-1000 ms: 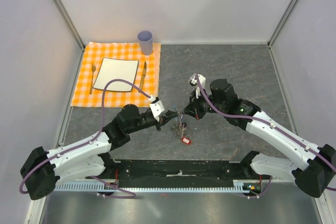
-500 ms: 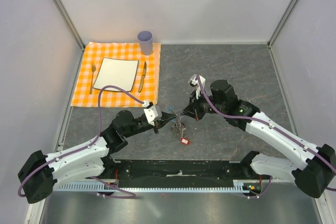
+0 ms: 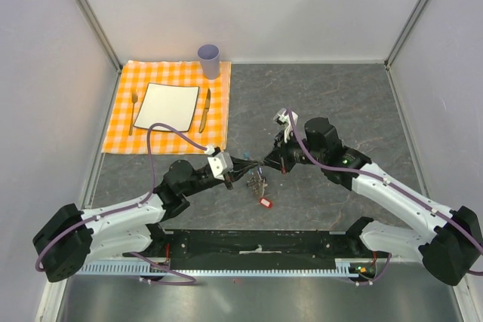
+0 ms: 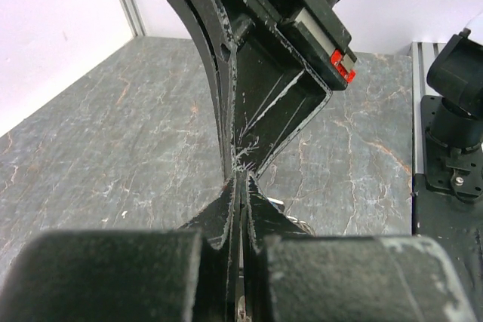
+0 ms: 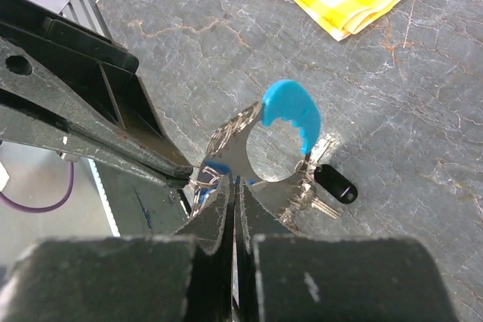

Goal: Put the keys on the keyring

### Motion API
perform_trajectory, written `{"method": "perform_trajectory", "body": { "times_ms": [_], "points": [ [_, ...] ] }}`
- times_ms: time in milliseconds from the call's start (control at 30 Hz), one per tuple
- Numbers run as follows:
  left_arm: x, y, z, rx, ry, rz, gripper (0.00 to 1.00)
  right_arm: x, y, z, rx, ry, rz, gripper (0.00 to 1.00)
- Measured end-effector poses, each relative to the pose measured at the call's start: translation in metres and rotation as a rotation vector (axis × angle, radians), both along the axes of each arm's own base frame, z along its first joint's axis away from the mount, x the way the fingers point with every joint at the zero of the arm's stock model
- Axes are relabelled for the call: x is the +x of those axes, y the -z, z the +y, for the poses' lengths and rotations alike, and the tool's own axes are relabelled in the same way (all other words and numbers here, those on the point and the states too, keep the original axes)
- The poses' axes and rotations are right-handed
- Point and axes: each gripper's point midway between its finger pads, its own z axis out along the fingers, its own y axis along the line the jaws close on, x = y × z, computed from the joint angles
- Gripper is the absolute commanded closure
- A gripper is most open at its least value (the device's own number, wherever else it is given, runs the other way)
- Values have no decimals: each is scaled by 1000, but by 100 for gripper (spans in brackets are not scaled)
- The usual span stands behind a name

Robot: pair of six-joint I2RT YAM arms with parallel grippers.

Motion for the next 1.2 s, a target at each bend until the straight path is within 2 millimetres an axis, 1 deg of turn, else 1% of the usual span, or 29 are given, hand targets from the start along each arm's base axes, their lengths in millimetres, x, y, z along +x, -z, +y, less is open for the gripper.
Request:
{"method": "perform_trajectory", "body": {
  "times_ms": [100,133,233,300,333,400,433,533,633,767,967,1100,1200],
  "points": [
    [-1,-3,-1,-11,9,-11,98,0,0,0,5,5,-5,100],
    [-3,-16,1,-47,10,-40,98,-1,0,-3,4,12,-15,100],
    [-5,-28,4,-74,10,-62,98,0,-4,-9,-7,23,-52,100],
    [-7,-34,7,-87,7,-72,91,0,-7,-12,-15,27,-78,100],
    [-8,-35,8,-88,4,-73,80,0,-8,-14,-20,29,-88,100],
    [-8,-31,10,-71,1,-57,74,2,-8,-16,-36,30,-109,100],
    [-8,-26,10,-53,1,-38,68,3,-8,-17,-42,30,-116,100],
    [-7,-13,8,-1,1,23,63,4,-11,-19,-60,20,-140,100],
    [-7,-7,5,35,9,90,61,4,-14,-20,-66,10,-158,100],
    [-6,-8,-1,54,15,158,60,4,-14,-20,-74,1,-171,100],
    [3,-5,-14,104,9,250,60,4,-14,-21,-82,-5,-178,100],
    [8,6,-19,148,3,300,60,4,-13,-21,-84,-6,-181,100],
    [9,18,-22,182,4,336,61,4,-13,-21,-85,-6,-181,100]
  ]
}}
